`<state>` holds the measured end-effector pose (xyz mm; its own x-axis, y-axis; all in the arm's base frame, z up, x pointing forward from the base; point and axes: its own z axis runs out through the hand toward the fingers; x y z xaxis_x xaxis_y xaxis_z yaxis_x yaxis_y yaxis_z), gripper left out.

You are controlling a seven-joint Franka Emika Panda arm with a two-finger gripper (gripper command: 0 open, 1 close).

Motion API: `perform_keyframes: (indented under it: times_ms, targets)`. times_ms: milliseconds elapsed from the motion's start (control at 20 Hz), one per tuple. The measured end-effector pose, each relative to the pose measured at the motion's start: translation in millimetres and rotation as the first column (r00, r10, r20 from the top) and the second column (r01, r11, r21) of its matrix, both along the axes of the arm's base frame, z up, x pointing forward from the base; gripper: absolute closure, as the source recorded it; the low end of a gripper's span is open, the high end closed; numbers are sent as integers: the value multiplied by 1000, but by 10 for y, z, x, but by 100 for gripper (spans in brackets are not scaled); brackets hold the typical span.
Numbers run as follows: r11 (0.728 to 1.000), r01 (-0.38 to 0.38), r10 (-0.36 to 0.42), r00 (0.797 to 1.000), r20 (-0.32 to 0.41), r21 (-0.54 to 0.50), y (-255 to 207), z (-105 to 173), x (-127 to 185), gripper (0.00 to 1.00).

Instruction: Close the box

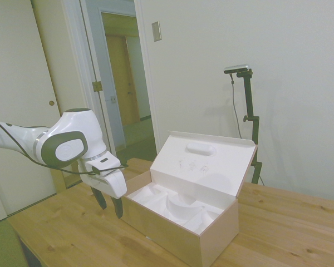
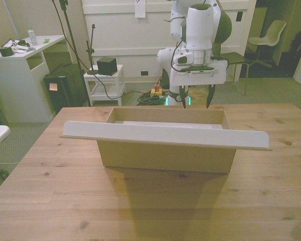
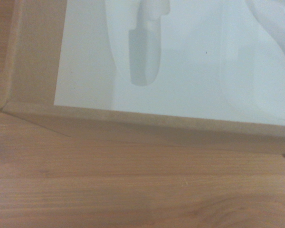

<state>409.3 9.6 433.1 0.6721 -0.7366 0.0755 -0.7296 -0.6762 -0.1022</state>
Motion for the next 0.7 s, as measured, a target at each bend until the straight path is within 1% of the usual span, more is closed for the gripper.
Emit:
perform_keyframes:
  times_ms: [150, 250, 350, 450, 600, 700]
  targets:
    - [1000, -3, 3, 1000, 5, 0, 11, 24, 3, 0]
    - [1000, -13, 13, 999, 48, -4, 67, 220, 0, 0]
    - [1000, -16, 17, 994, 107, -9, 140, 576, -38, 0]
    - [1000, -14, 16, 985, 172, -12, 176, 989, -80, 0]
    - [1000, 2, 1, 955, 296, -11, 169, 1657, -3, 0]
    - [1000, 23, -16, 935, 354, -15, 72, 2013, 138, 0]
